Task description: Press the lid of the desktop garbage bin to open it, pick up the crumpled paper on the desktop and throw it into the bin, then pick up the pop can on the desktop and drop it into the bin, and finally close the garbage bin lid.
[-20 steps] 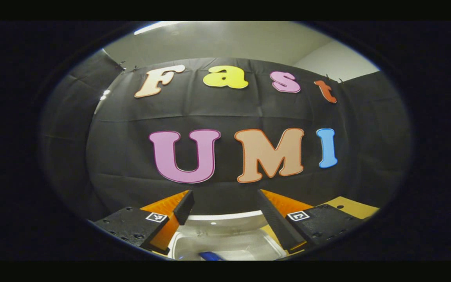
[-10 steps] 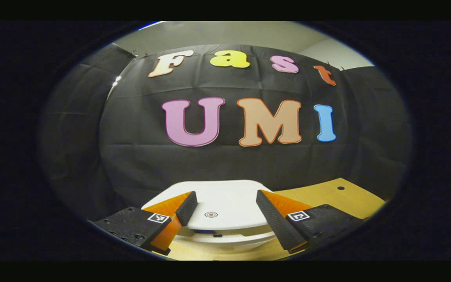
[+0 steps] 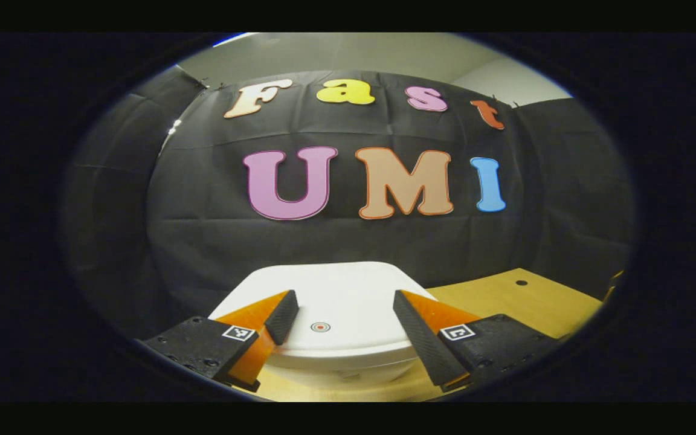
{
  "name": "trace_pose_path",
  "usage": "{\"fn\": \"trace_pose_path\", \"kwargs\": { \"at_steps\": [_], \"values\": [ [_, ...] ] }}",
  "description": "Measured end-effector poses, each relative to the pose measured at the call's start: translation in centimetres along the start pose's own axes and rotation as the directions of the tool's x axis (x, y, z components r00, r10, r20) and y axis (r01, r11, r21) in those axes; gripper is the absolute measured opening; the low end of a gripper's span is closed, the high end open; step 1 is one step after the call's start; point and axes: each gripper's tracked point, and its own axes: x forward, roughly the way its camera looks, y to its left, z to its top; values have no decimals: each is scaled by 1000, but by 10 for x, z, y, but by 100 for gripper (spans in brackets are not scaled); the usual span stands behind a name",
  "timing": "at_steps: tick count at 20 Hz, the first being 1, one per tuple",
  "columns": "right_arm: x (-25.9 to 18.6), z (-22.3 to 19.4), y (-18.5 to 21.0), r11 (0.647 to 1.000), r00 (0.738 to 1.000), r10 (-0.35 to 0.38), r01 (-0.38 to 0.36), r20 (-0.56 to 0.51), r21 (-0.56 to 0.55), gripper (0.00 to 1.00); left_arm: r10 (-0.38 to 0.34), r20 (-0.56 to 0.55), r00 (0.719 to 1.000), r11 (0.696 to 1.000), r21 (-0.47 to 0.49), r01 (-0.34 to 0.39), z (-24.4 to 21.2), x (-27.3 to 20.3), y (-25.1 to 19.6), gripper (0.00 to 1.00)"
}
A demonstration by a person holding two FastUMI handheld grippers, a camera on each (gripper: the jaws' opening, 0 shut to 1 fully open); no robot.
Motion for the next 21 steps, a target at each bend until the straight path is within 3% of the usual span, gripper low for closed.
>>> {"fn": "trace_pose_path", "kwargs": {
  "at_steps": [4, 8, 14, 18, 21],
  "values": [
    [-23, 49, -18, 999, 989, -20, 15, 144, 30, 82, 32, 120, 992, 999, 31, -36, 56, -20, -19, 93],
    [-54, 86, -54, 998, 961, -54, 46, 269, 37, 82, -6, 195, 981, 999, 36, -1, 85, -62, -85, 93],
    [-91, 94, -99, 999, 939, -29, 15, 341, 44, 82, -54, 170, 984, 995, -72, 67, 68, -119, -197, 92],
    [-105, 90, -116, 999, 938, -8, -4, 345, 35, 82, -37, 163, 986, 989, -133, 60, 49, -143, -236, 92],
    [-117, 92, -118, 999, 927, -17, 1, 375, 44, 83, -42, 143, 989, 993, -107, 58, 34, -152, -247, 93]
  ]
}}
